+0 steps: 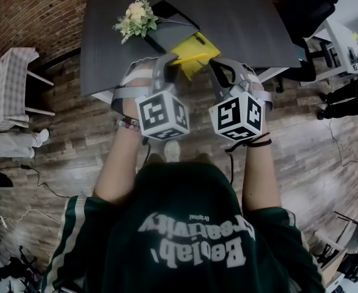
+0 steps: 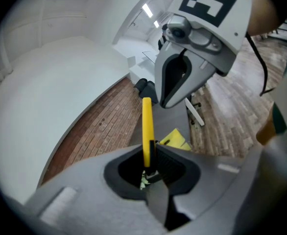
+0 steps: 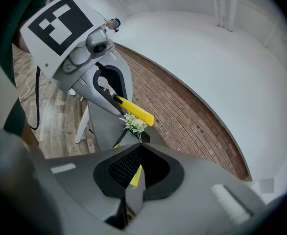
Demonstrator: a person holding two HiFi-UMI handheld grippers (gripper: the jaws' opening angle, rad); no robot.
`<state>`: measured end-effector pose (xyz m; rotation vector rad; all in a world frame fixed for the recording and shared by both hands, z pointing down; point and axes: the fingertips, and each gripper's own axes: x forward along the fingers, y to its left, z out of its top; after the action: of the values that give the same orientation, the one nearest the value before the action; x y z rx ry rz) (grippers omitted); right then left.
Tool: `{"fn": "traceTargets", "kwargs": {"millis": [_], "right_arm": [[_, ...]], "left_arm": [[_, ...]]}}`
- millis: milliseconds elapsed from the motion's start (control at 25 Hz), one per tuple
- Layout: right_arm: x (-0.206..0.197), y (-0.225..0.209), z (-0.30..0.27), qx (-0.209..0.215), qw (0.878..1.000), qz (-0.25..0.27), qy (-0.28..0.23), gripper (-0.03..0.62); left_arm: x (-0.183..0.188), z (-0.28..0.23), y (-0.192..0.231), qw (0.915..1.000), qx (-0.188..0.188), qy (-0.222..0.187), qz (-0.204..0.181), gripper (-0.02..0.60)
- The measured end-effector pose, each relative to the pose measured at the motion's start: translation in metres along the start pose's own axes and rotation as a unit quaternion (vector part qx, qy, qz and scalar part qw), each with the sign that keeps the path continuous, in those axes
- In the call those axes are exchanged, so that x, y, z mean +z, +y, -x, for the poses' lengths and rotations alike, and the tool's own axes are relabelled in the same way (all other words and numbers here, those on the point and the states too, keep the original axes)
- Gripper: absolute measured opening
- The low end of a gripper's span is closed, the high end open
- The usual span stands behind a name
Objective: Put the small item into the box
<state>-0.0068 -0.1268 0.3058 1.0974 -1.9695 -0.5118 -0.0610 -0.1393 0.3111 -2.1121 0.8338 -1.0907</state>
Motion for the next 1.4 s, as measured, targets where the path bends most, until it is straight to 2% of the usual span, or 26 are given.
{"fn": "traceTargets", "kwargs": {"millis": [360,760,1400], "right_arm": [[0.003,-0.010,-0.023,-0.012,1.000,-0.007,0.001,0.006],[-0.009,-0.017,-0.041,-0.003,1.000,-0.012,-0.002,0.006],[-0.048,-0.055,-0.124,0.077,0.996,0.001,-0.040,0.006]], "left_arm": [[-0.017,-0.019,0.013,1.0000,-0.004,0.001,0.003,0.049],[-0.020,-0.044,0.015,0.9998,-0.014,0.011,0.005,0.049],[-0.027,-0.136,0.034,0.9962,-0.026,0.073,0.040,0.049]]}}
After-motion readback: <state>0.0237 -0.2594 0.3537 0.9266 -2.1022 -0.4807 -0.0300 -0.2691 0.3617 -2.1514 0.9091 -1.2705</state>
